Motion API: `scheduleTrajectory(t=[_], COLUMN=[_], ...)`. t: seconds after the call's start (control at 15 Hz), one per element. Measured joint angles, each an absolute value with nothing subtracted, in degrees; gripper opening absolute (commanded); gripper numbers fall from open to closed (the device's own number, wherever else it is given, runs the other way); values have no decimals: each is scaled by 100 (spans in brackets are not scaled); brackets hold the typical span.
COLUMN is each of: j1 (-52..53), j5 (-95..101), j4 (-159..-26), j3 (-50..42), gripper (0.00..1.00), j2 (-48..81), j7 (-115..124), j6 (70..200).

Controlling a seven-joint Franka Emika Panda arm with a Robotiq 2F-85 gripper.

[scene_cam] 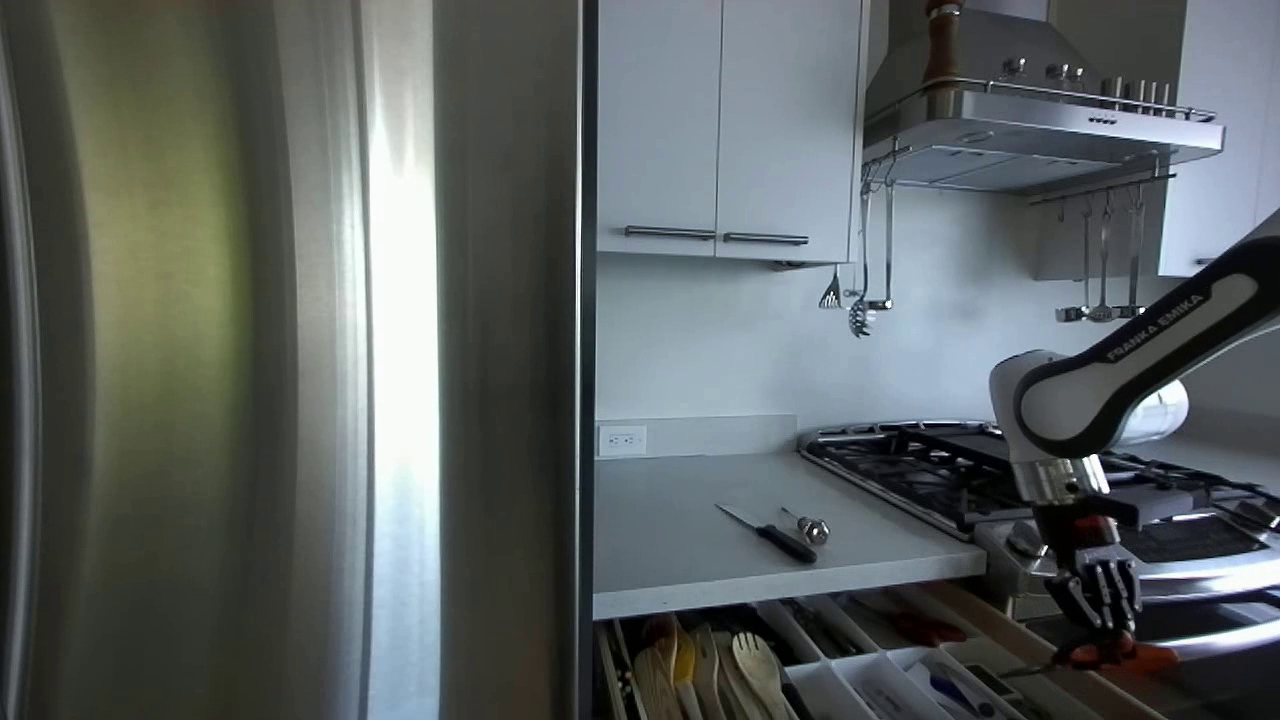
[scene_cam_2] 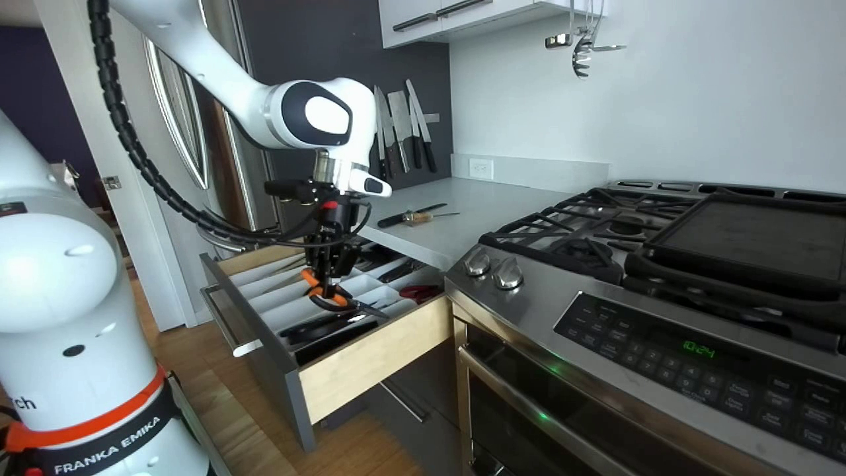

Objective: Remove the orange and black scissors from the far right compartment of the opened drawer and place it on the counter top

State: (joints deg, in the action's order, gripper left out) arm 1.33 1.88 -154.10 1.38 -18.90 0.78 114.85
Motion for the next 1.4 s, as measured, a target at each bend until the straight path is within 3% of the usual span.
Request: scheduleTrajectory(t=[0.8,1.07,1.4], j1=[455,631,614], j5=[-435,-694,-711], j4=[-14523,-14236,-14127], j3=[-61,-42,14], gripper=[7,7,7], j2=[-3182,-3324,-3241], j7=[-1846,-1890,-1490], j6=[9638,9850,11451])
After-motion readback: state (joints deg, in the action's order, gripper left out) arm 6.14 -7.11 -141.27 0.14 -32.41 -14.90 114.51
